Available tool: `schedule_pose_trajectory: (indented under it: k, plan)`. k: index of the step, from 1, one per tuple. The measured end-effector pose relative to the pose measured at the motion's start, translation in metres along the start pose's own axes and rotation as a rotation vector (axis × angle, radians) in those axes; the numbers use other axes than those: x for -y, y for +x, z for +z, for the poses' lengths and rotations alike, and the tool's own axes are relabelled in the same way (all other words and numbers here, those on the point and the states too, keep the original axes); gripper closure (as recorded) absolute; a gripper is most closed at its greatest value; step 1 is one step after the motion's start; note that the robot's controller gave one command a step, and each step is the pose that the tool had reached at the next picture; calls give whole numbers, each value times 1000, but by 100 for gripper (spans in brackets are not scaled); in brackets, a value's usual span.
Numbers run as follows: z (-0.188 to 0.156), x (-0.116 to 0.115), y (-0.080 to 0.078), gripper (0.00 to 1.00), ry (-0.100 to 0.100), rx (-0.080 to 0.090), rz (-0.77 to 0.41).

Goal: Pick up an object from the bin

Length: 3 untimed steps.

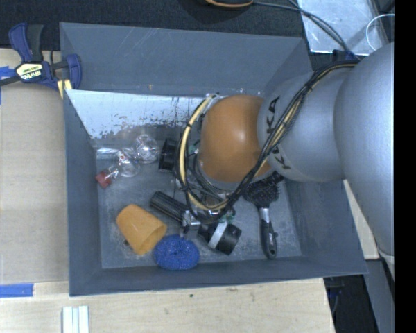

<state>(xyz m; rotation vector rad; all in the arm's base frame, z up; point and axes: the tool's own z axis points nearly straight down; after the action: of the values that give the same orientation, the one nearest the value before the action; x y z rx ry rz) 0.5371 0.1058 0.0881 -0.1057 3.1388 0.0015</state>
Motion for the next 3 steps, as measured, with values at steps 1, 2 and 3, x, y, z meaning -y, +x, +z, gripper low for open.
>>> schedule_pose_trajectory:
  k: [1,2,3]
  plan:
    - [-61,-4,4,0,-1,5,157]
    - [-11,4,3,0,0,0,205]
    - [19,7,-6,0,-1,3,328]
